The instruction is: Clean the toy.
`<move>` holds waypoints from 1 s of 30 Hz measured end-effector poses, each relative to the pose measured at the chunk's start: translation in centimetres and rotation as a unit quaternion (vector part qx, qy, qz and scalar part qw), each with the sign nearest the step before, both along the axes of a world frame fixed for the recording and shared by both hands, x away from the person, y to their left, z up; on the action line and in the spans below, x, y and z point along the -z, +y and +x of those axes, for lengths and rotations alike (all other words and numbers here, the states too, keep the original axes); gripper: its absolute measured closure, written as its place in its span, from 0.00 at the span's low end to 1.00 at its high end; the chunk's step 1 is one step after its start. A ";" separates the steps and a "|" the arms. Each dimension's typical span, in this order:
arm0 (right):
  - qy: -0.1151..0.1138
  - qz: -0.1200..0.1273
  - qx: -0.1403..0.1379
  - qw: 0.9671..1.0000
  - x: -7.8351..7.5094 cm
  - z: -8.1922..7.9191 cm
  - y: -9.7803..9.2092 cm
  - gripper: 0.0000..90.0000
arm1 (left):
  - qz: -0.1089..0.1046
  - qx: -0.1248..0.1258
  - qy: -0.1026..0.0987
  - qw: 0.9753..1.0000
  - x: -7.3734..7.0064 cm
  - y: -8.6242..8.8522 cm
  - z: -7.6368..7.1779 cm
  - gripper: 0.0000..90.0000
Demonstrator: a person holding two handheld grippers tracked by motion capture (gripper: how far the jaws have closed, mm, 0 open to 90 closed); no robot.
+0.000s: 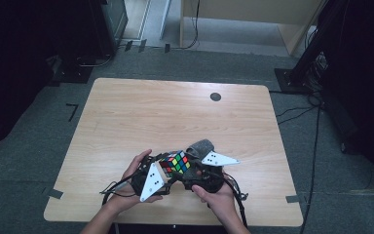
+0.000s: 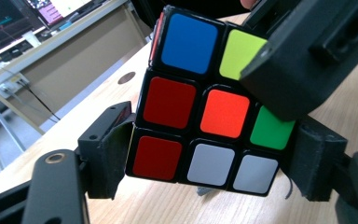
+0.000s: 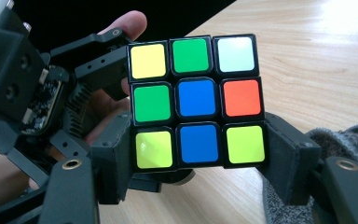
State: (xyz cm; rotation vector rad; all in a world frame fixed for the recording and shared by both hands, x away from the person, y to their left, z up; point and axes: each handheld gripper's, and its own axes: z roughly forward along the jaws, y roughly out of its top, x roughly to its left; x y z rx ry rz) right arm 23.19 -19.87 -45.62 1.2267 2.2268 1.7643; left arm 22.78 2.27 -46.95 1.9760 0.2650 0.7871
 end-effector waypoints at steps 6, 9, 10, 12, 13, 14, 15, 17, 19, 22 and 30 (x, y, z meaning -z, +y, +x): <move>0.016 0.014 0.000 1.000 0.0 0.1 -0.1 0.38 | 0.001 0.006 -0.005 1.000 0.0 0.0 -0.1 0.33; 0.023 0.012 -0.001 1.000 0.2 0.3 -0.1 0.38 | 0.008 0.008 -0.003 1.000 0.1 -0.1 -0.2 0.35; 0.023 0.010 -0.001 1.000 0.2 0.3 -0.1 0.38 | 0.007 0.009 -0.001 1.000 0.1 -0.1 -0.1 0.36; 0.021 0.013 -0.004 1.000 0.2 0.4 -0.1 0.37 | 0.002 0.012 0.007 1.000 0.0 0.0 -0.1 0.37; 0.020 0.014 -0.005 1.000 0.2 0.4 -0.2 0.37 | 0.000 0.013 0.010 1.000 -0.1 0.1 0.0 0.37; 0.015 0.014 -0.004 1.000 0.1 0.3 -0.2 0.35 | -0.002 0.012 0.013 1.000 -0.2 0.1 0.0 0.37; 0.007 0.013 0.001 1.000 0.0 0.3 -0.2 0.32 | -0.005 0.011 0.016 1.000 -0.3 0.2 0.0 0.37; -0.010 0.008 0.010 1.000 -0.2 0.2 -0.4 0.28 | -0.011 0.006 0.028 1.000 -0.4 0.5 0.3 0.37; -0.022 0.014 0.014 1.000 -0.6 0.1 -0.8 0.26 | -0.021 0.001 0.040 0.999 -0.5 0.9 0.7 0.37; -0.048 0.024 0.032 0.998 -1.0 0.2 -1.8 0.26 | -0.042 -0.009 0.064 0.997 -0.6 1.8 1.4 0.37; -0.108 -0.148 0.125 0.975 1.4 1.6 -3.2 0.31 | -0.099 -0.024 0.102 0.990 -1.3 3.5 2.4 0.37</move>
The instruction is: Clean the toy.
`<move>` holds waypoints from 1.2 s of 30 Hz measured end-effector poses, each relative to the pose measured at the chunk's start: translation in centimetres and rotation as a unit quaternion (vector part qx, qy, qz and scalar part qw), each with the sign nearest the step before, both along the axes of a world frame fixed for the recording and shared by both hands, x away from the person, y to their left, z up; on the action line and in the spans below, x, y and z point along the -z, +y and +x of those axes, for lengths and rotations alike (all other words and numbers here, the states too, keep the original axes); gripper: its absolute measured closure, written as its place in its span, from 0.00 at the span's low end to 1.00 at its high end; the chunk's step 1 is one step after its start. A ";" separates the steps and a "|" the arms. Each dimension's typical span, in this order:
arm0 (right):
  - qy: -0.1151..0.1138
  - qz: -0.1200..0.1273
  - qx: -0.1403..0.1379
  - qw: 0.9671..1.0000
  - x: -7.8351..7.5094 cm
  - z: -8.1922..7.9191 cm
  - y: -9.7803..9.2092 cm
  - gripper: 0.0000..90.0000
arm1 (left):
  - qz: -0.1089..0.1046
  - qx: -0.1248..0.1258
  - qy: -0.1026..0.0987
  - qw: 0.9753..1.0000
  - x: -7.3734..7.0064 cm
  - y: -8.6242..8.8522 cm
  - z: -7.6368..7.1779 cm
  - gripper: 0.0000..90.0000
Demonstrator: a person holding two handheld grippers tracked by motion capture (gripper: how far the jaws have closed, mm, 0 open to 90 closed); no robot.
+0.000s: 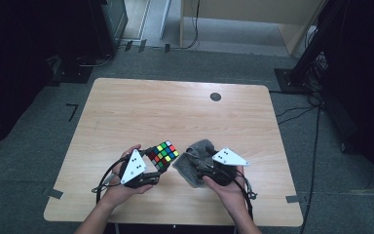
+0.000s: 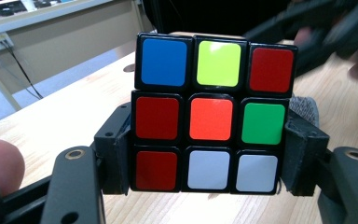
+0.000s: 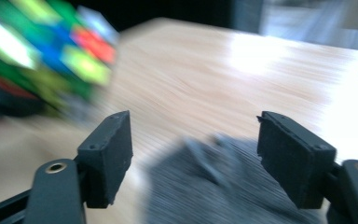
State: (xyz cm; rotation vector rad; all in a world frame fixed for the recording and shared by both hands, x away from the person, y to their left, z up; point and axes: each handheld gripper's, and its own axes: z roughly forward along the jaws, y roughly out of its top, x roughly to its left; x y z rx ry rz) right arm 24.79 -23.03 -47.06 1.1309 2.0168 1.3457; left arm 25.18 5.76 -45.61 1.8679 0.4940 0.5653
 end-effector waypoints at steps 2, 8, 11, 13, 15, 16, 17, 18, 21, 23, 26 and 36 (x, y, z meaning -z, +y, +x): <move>0.018 -0.023 0.002 1.000 1.1 0.5 0.0 0.31 | -0.002 0.000 0.002 1.000 0.0 0.1 0.0 0.37; 0.030 -0.082 0.010 0.996 3.8 1.5 0.2 0.27 | -0.009 0.009 0.011 1.000 -0.1 -0.1 0.0 0.37; 0.037 -0.078 0.005 0.996 4.3 1.9 0.2 0.27 | -0.010 0.013 0.019 1.000 -0.1 -0.1 0.0 0.37; 0.049 -0.080 0.000 0.996 4.8 2.2 0.3 0.28 | -0.012 0.014 0.027 0.999 -0.1 -0.1 0.1 0.37; 0.062 -0.080 -0.007 0.995 4.9 2.5 0.2 0.34 | -0.015 0.010 0.036 0.999 0.0 -0.1 0.3 0.37; 0.065 -0.075 -0.008 0.995 4.9 2.4 0.2 0.37 | -0.017 0.010 0.038 0.999 0.0 -0.1 0.3 0.37; 0.071 -0.073 -0.010 0.995 4.9 2.4 0.2 0.39 | -0.018 0.011 0.039 0.999 -0.1 0.0 0.3 0.37; 0.077 -0.072 -0.013 0.994 5.0 2.5 0.1 0.41 | -0.020 0.011 0.041 0.999 -0.1 0.0 0.3 0.37; 0.092 -0.071 -0.014 0.993 5.1 2.5 0.1 0.42 | -0.028 0.011 0.047 0.998 -0.2 0.2 0.4 0.37; 0.096 -0.072 -0.012 0.993 5.1 2.5 0.1 0.42 | -0.031 0.010 0.048 0.998 -0.2 0.3 0.4 0.37; 0.104 -0.066 -0.013 0.992 5.1 2.6 0.0 0.44 | -0.035 0.009 0.050 0.998 -0.3 0.4 0.5 0.37; 0.112 -0.038 -0.001 0.993 4.9 2.0 -0.5 0.80 | -0.040 0.012 0.058 0.997 -0.2 0.4 0.6 0.37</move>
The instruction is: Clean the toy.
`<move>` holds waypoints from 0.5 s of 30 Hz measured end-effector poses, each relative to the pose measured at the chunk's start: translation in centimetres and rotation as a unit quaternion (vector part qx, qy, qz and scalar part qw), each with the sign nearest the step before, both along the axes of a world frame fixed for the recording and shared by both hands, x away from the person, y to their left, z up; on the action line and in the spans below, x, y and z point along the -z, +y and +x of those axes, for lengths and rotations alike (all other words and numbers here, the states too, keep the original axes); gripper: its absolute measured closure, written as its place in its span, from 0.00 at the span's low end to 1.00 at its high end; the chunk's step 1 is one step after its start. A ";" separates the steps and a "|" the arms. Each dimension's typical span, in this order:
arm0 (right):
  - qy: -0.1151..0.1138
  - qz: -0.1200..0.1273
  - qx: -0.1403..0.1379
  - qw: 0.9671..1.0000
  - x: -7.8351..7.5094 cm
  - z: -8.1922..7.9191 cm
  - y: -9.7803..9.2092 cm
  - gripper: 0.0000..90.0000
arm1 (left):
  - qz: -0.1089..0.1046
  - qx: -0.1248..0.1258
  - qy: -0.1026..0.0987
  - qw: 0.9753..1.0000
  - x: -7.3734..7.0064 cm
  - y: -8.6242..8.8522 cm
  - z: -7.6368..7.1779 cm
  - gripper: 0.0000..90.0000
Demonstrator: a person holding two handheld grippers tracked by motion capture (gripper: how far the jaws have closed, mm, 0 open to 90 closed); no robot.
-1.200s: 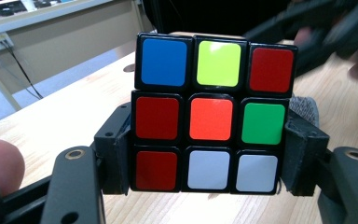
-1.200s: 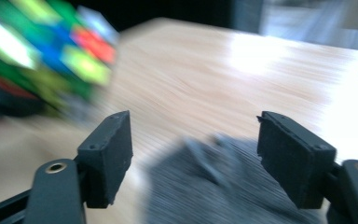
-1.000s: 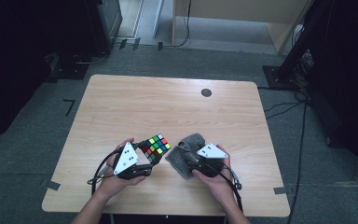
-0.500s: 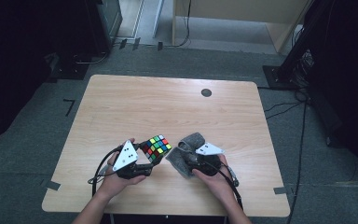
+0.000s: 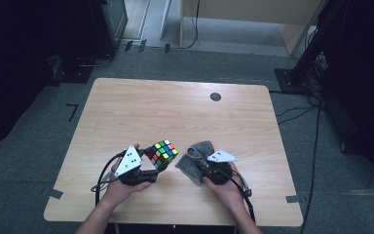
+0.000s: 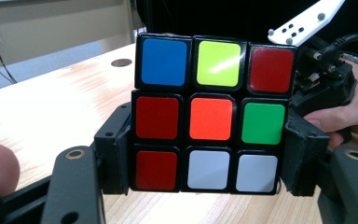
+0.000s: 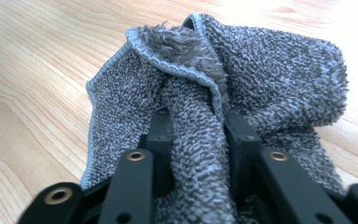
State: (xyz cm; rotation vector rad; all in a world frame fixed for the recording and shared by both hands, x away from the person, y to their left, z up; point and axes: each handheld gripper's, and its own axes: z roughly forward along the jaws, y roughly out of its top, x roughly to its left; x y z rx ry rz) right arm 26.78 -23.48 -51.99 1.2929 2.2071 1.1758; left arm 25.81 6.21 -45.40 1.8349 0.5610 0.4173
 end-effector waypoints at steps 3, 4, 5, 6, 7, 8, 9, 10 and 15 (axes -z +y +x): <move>-0.004 0.004 0.009 1.000 -0.7 -0.3 -0.1 0.82 | 0.002 0.003 0.003 1.000 0.1 -0.2 0.0 0.37; -0.013 0.015 0.012 1.000 -1.1 -0.4 -0.2 0.83 | 0.005 0.005 0.002 1.000 0.2 -0.2 0.0 0.37; -0.025 0.030 0.014 0.999 -1.7 -0.7 -0.3 0.83 | 0.009 0.006 0.002 1.000 0.2 -0.4 -0.1 0.37; -0.045 0.051 0.015 0.998 -2.7 -1.1 -0.5 0.83 | 0.010 0.008 0.003 1.000 0.3 -0.5 -0.1 0.37; -0.058 0.062 0.014 0.996 -3.4 -1.4 -0.5 0.83 | 0.013 0.010 0.002 1.000 0.3 -0.6 -0.2 0.37; -0.078 0.079 0.012 0.994 -4.3 -1.9 -0.6 0.83 | 0.018 0.012 0.001 1.000 0.4 -0.7 -0.2 0.37; -0.098 0.095 0.005 0.991 -5.3 -2.4 -0.5 0.83 | 0.023 0.014 0.001 1.000 0.5 -0.9 -0.3 0.37; -0.117 0.111 -0.005 0.987 -6.3 -3.0 -0.4 0.83 | 0.029 0.019 0.000 0.999 0.6 -1.2 -0.4 0.37; -0.173 0.162 -0.067 0.969 -9.6 -5.7 1.5 0.82 | 0.052 0.046 -0.012 0.998 0.7 -2.5 -1.3 0.37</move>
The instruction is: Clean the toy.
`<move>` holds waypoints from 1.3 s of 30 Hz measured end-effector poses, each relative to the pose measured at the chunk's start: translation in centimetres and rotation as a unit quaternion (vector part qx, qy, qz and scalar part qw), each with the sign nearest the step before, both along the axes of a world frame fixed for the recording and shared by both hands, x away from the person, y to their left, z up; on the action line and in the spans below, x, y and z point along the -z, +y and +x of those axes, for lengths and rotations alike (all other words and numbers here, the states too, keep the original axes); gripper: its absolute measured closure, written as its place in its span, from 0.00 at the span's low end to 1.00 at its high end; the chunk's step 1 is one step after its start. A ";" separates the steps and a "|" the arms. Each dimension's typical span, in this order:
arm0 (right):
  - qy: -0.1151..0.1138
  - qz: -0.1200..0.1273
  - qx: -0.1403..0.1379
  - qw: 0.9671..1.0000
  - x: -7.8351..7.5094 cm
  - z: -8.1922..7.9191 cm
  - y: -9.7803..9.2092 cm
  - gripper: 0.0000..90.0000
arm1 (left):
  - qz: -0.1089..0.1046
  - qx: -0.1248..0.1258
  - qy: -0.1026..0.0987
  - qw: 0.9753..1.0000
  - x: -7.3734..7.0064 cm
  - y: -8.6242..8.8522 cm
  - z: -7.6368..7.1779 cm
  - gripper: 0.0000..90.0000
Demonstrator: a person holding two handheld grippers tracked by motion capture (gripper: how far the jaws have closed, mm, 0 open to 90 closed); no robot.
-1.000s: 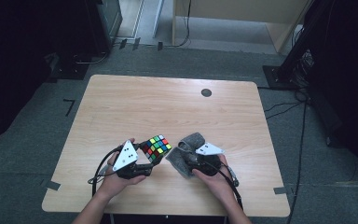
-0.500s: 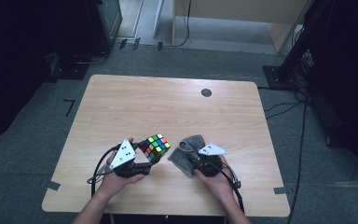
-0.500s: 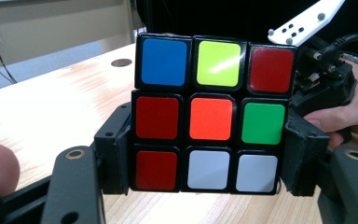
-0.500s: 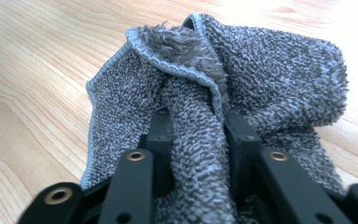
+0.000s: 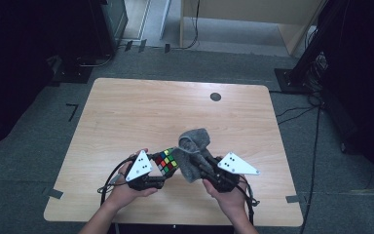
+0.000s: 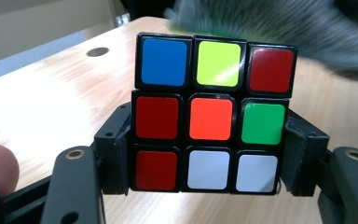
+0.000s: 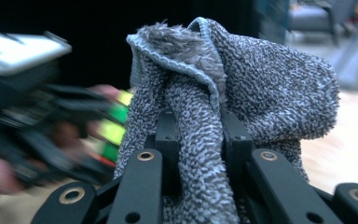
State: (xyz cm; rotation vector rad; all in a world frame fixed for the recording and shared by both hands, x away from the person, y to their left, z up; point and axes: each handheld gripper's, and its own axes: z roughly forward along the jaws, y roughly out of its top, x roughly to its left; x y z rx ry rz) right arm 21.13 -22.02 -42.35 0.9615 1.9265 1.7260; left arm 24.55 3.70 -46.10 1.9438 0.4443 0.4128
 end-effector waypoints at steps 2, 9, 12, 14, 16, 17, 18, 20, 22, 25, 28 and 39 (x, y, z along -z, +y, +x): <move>0.000 -0.006 -0.020 1.000 -0.1 -0.4 0.9 0.82 | 0.002 0.016 -0.010 1.000 -0.2 -0.3 -0.5 0.37; 0.051 0.006 0.005 0.999 1.4 0.8 0.3 0.82 | 0.003 0.024 -0.027 0.999 -0.5 -0.2 -0.9 0.37; 0.058 0.013 0.007 0.998 1.3 0.8 0.0 0.82 | -0.001 0.025 -0.022 0.999 -0.5 -0.2 -0.8 0.37; 0.046 0.013 -0.006 0.999 0.8 0.4 0.3 0.81 | 0.003 0.024 -0.021 0.999 -0.5 -0.3 -0.8 0.37; 0.031 0.009 -0.021 0.999 0.4 -0.1 1.0 0.81 | 0.003 0.025 -0.021 0.999 -0.4 -0.3 -0.8 0.37; 0.026 0.002 -0.018 0.999 0.3 -0.2 1.2 0.81 | 0.001 0.025 -0.024 0.999 -0.5 -0.2 -0.8 0.37; 0.026 0.000 -0.017 1.000 0.4 -0.1 1.2 0.81 | -0.001 0.026 -0.025 0.999 -0.6 -0.2 -0.9 0.37; 0.038 0.008 -0.008 0.999 0.9 0.4 0.7 0.81 | -0.003 0.029 -0.026 0.999 -0.7 0.0 -0.9 0.37; 0.055 0.004 0.015 0.998 1.5 1.0 -0.1 0.81 | -0.010 0.029 -0.025 0.999 -0.8 0.1 -0.9 0.37; 0.058 0.009 0.017 0.998 1.3 1.1 -0.6 0.81 | -0.014 0.029 -0.023 0.999 -0.8 0.1 -0.8 0.37; 0.030 0.019 -0.024 0.999 0.3 0.2 0.3 0.80 | 0.000 0.026 -0.028 0.999 -0.7 -0.1 -0.9 0.38; 0.087 0.046 0.023 0.995 2.0 1.9 -1.7 0.80 | -0.068 0.036 -0.025 0.997 -1.8 1.2 -0.8 0.38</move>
